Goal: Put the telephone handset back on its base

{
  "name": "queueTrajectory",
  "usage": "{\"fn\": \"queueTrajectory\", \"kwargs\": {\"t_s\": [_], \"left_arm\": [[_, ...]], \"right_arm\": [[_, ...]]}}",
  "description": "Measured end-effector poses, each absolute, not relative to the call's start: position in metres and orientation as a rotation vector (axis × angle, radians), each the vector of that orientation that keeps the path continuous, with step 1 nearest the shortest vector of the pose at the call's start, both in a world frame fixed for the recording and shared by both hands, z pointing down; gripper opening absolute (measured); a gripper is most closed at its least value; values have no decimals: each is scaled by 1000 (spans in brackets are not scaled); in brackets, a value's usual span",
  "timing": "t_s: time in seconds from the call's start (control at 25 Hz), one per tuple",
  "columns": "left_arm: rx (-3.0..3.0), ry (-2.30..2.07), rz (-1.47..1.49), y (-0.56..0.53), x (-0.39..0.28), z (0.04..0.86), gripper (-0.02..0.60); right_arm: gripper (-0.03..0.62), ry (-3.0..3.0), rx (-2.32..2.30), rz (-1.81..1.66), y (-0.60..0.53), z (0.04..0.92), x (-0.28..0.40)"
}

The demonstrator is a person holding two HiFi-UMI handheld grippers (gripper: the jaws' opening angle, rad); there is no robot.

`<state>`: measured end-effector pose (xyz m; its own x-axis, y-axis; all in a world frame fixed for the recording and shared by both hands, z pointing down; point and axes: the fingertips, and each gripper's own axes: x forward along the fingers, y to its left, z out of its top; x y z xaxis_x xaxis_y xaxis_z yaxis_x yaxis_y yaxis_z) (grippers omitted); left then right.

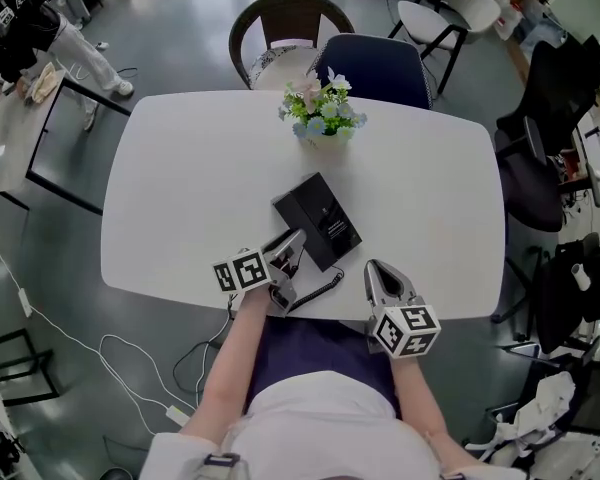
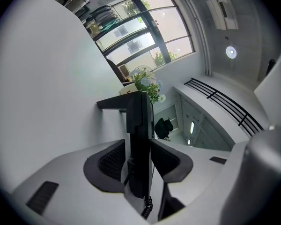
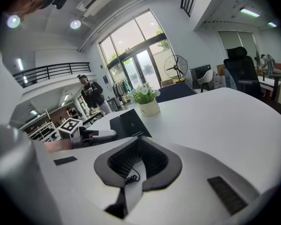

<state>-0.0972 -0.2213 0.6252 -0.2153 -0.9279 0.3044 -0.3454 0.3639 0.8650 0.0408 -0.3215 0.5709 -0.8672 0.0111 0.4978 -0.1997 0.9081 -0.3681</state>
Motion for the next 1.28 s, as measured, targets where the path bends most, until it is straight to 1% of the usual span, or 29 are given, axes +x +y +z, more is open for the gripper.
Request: {"fn": "queueTrajectory", "kwargs": {"t_s": [0.08,0.24,0.56,0.64,0.76,0.84,0.92,1.0,1.28], "left_arm": [[1124,-1770,-829,-221,-101,621,181],[1150,-1812,-713,-221,-102,611,269],[1198,-1857,-400,-213,-86,604,272],[1232,-1892,-315,-209,-83,595,270],[1292,-1973,-88,-204,-80,580,270],[1333,-2020,61,-204,-79,569,261],[1390,-2060,143,-207,-76,555,243],[1450,-2095,155,-213,-74,539,221],[1563,-2235,56,-230,-73,491,161]], "right_arm": [[41,-2570,134,565,-321,570,41],[41,-2585,129,560,-321,568,40],[41,-2608,122,557,-324,564,39],[41,-2611,126,555,-327,562,39],[41,-2616,140,554,-332,561,40],[41,-2621,150,556,-335,561,41],[41,-2627,156,556,-337,559,41],[41,-2636,157,550,-338,554,41],[41,-2708,180,507,-351,527,37]]}}
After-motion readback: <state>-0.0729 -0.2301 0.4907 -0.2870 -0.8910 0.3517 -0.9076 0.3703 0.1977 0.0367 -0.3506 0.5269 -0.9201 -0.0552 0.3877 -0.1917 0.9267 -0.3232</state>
